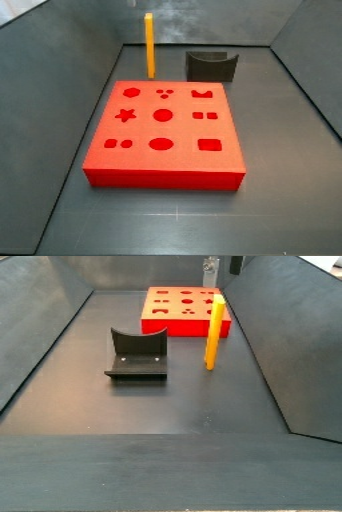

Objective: Pick up the square-circle object. Move up. Rotate the square-circle object. Place the square-circle object on the fixture. Regrasp the square-circle object. Move to above the board. Insert the square-circle object.
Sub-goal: Rotate the square-circle object.

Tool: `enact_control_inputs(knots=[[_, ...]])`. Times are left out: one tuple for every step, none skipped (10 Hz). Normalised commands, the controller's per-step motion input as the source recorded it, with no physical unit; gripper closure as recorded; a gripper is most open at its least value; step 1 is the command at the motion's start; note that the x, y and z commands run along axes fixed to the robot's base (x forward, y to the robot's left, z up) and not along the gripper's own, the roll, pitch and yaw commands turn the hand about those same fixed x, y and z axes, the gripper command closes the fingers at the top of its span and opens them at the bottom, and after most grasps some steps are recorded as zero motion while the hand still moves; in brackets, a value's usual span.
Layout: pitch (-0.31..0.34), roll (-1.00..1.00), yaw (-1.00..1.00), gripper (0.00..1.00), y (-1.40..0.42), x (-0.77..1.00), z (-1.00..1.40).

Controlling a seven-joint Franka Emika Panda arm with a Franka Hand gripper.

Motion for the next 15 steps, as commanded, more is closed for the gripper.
enact_control_inputs(knots=[[0.01,0.0,1.0,0.0,0.0,0.02,-0.02],[0.011,0.0,1.0,0.0,0.0,0.02,-0.02],[0.011,0.0,1.0,0.0,0.0,0.02,-0.02],[0.011,0.0,1.0,0.0,0.0,0.02,-0.02],[0.012,0.0,1.0,0.0,0.0,0.02,-0.02],[0.012,0.0,1.0,0.0,0.0,0.02,-0.02],[0.013,0.0,1.0,0.0,0.0,0.02,-0.02],[0.013,0.0,1.0,0.0,0.0,0.02,-0.02],[0.014,0.0,1.0,0.0,0.0,0.02,-0.02],[0.014,0.0,1.0,0.0,0.0,0.02,-0.02],[0.015,0.0,1.0,0.0,0.0,0.02,-0.02],[0.016,0.0,1.0,0.0,0.0,0.02,-0.02],[0.017,0.0,1.0,0.0,0.0,0.02,-0.01],[0.017,0.0,1.0,0.0,0.0,0.02,-0.01],[0.018,0.0,1.0,0.0,0.0,0.02,-0.01]])
